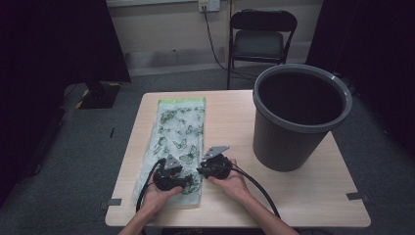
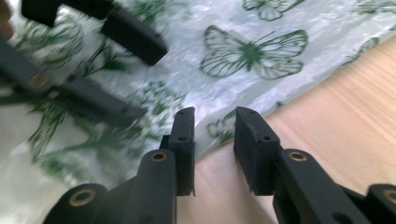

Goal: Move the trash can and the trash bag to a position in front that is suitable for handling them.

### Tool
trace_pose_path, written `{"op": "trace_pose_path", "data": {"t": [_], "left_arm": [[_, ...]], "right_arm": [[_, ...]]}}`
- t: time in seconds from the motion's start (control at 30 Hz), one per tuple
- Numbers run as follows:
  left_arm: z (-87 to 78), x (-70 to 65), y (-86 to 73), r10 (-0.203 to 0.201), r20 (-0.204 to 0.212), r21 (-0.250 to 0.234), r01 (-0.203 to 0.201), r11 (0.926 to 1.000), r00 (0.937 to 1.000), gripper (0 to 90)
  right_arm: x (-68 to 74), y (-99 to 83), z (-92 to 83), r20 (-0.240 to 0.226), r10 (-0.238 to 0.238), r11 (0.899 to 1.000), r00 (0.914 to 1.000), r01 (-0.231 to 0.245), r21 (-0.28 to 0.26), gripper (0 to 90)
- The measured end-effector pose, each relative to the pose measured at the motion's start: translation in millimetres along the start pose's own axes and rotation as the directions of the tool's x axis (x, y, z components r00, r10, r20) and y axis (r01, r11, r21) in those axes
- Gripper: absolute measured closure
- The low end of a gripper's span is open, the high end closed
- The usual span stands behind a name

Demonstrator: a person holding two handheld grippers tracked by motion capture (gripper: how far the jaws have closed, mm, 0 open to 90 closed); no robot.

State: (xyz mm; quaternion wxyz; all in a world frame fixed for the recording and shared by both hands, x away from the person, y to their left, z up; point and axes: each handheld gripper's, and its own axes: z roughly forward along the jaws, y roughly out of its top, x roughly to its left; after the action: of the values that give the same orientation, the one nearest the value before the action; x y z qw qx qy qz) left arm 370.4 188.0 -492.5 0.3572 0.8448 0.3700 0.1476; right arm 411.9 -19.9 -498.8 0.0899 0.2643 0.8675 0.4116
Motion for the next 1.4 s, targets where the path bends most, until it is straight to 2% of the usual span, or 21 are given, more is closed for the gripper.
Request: {"op": "trace_pose_path", "data": {"t": [0.1,0.13,0.23,0.33,0.37,0.43,0.57,0.63,0.73,0.77,0.83,0.93,1.0,1.07,1.13,1.17,1.2,1.23,1.27,1.33,1.4], "left_arm": [[-0.2,-0.1,0.1,0.017,0.001,-0.001,-0.017,0.9999,0.9999,45.1],[-0.2,0.1,0.0,0.005,0.004,0.0,-0.005,1.0,1.0,46.0],[-0.5,2.0,-0.2,-0.002,0.003,-0.002,0.002,1.0,1.0,46.2],[-2.2,3.1,1.1,-0.005,0.012,-0.007,0.006,1.0,0.9999,41.0],[-2.2,3.1,1.1,-0.005,0.012,-0.007,0.006,1.0,0.9999,40.9],[-6.5,4.5,4.3,-0.049,0.051,-0.069,0.052,0.9963,0.9975,39.2],[-9.1,3.3,9.9,-0.095,0.073,-0.108,0.103,0.9889,0.9928,37.4],[-8.5,1.1,13.5,-0.107,0.088,-0.111,0.117,0.9869,0.9903,36.2],[-6.5,-6.7,20.8,-0.091,0.1,-0.114,0.103,0.9881,0.9908,34.4],[-5.1,-9.1,23.6,-0.077,0.104,-0.111,0.089,0.9899,0.9916,33.4],[-2.6,-15.4,28.5,-0.089,0.121,-0.106,0.102,0.9891,0.9886,30.0],[1.5,-24.1,38.5,-0.054,0.107,-0.101,0.065,0.9928,0.9928,29.4],[4.5,-28.3,46.1,-0.062,0.114,-0.112,0.074,0.9909,0.9915,29.4],[8.4,-33.5,53.0,-0.062,0.125,-0.148,0.08,0.9857,0.9902,29.4],[14.4,-38.9,62.3,-0.023,0.14,-0.143,0.043,0.9888,0.9899,29.4],[17.6,-41.9,67.5,-0.008,0.132,-0.141,0.026,0.9897,0.9912,29.4],[20.5,-43.7,71.8,-0.008,0.131,-0.155,0.029,0.9874,0.9913,29.4],[24.0,-45.3,76.4,-0.025,0.143,-0.164,0.048,0.9853,0.9894,29.4],[28.2,-47.0,81.5,-0.038,0.158,-0.161,0.064,0.9848,0.9868,29.4],[35.2,-50.6,90.8,-0.042,0.154,-0.174,0.069,0.9824,0.9872,29.4],[42.6,-54.3,99.6,-0.052,0.165,-0.18,0.082,0.9803,0.9849,29.5]], "right_arm": [[-5.5,-0.2,0.1,0.017,0.022,1.0,0.9996,-0.022,-0.007,73.8],[-6.9,-0.1,0.3,0.013,0.028,1.0,0.9995,-0.028,-0.01,73.8],[-7.4,2.0,2.0,0.019,0.008,1.0,0.9998,-0.008,-0.004,73.8],[-10.2,3.0,-0.3,0.026,0.025,1.0,0.9994,-0.024,-0.007,71.1],[-11.4,2.3,-4.6,0.023,0.03,1.0,0.9993,-0.029,-0.01,70.6],[-14.5,-0.6,-16.6,0.04,0.036,0.999,0.9985,-0.035,-0.023,69.1],[-20.5,-13.3,-45.8,0.067,0.078,0.995,0.9947,-0.073,-0.07,67.1],[-19.5,-21.2,-62.8,0.078,0.09,0.993,0.9929,-0.083,-0.088,66.3],[-17.2,-34.4,-88.4,0.102,0.099,0.99,0.9899,-0.088,-0.107,68.1],[-17.5,-39.4,-96.1,0.111,0.107,0.989,0.988,-0.095,-0.11,68.6],[-19.6,-49.8,-110.4,0.131,0.12,0.988,0.9841,-0.106,-0.111,69.7],[-25.2,-64.3,-125.2,0.158,0.149,0.985,0.9763,-0.132,-0.108,71.0],[-27.0,-72.0,-132.3,0.17,0.154,0.985,0.9733,-0.138,-0.102,70.9],[-27.1,-78.1,-141.3,0.176,0.158,0.984,0.9715,-0.141,-0.109,70.5],[-29.2,-83.1,-152.8,0.203,0.167,0.983,0.9649,-0.146,-0.115,69.9],[-31.4,-85.7,-159.1,0.212,0.17,0.982,0.9622,-0.148,-0.116,69.8],[-34.5,-88.7,-165.6,0.229,0.178,0.981,0.957,-0.154,-0.12,70.2],[-37.7,-92.2,-171.9,0.247,0.191,0.979,0.95,-0.165,-0.123,70.9],[-41.6,-96.3,-177.7,0.252,0.199,0.977,0.9469,-0.172,-0.126,71.2],[-47.1,-104.9,-186.8,0.266,0.219,0.973,0.9387,-0.191,-0.128,72.0],[-52.3,-113.3,-194.7,0.288,0.228,0.972,0.9301,-0.2,-0.122,72.4]]}}
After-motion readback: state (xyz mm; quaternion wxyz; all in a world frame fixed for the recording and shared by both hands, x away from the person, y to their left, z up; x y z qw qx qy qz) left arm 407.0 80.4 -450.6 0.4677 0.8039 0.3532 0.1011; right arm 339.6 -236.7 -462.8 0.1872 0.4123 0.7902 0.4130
